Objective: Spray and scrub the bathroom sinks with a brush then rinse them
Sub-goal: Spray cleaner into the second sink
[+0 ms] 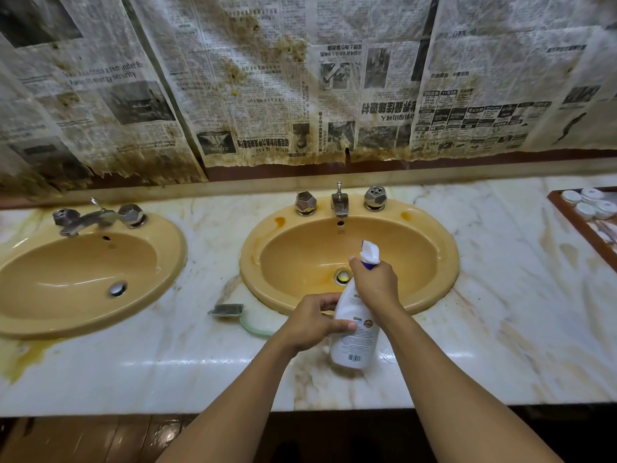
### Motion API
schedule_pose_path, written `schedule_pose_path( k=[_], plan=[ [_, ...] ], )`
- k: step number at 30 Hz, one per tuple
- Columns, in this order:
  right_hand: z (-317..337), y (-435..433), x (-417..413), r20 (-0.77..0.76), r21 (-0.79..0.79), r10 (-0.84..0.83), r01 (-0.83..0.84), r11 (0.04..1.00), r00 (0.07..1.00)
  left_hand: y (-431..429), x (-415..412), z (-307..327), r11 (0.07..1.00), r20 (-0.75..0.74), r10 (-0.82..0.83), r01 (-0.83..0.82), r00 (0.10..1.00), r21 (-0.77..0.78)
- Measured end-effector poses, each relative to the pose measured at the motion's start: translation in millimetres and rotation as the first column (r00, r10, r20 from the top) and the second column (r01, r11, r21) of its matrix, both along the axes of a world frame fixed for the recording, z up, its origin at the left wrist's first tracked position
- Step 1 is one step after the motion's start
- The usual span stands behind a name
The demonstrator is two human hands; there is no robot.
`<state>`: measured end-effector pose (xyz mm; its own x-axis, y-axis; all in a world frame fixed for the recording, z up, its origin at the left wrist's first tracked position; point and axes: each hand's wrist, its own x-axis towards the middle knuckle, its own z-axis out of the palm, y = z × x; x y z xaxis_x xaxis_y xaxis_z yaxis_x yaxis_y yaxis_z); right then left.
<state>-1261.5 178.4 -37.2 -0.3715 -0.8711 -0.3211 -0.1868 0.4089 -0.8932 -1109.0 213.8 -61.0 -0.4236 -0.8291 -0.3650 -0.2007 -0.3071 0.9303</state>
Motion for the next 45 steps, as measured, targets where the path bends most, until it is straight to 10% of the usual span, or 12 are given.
schedule_pose_path(
  k=[45],
  plan=[
    [-19.3, 11.0, 67.1, 0.113, 0.101, 0.386, -0.397, 0.912, 0.916, 70.1, 46.8, -4.6, 0.944, 0.04, 0.325, -0.327, 0.945, 0.053]
  ],
)
